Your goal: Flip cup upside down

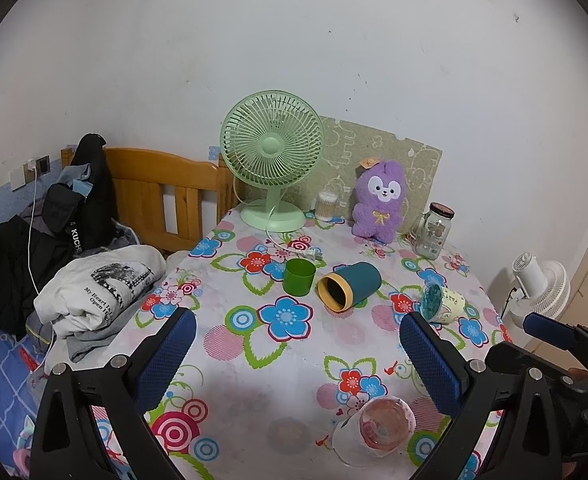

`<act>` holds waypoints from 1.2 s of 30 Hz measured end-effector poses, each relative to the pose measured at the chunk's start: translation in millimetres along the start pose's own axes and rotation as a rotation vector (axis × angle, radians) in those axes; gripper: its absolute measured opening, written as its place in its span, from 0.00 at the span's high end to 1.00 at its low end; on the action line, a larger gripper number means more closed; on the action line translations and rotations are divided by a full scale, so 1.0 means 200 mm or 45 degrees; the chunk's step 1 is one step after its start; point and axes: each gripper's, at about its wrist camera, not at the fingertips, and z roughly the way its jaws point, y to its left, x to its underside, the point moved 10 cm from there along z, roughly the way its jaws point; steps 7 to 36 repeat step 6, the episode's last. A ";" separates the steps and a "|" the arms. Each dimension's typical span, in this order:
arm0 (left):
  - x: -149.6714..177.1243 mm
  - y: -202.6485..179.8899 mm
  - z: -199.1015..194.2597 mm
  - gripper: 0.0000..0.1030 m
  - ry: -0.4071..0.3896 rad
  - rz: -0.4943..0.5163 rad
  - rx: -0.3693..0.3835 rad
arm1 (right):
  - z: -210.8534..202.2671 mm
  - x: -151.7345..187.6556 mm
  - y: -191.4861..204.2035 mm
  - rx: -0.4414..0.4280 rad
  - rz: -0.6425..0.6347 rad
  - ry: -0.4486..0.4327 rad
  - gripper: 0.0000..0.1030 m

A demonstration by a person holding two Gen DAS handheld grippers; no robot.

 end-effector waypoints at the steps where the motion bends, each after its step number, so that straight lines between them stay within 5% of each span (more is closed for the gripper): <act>1: 0.00 0.00 0.00 0.00 0.002 0.000 0.003 | 0.00 0.00 0.00 -0.001 0.000 0.000 0.00; 36: 0.00 -0.01 0.00 0.00 0.002 0.001 0.005 | 0.00 0.00 -0.01 0.001 0.002 0.003 0.00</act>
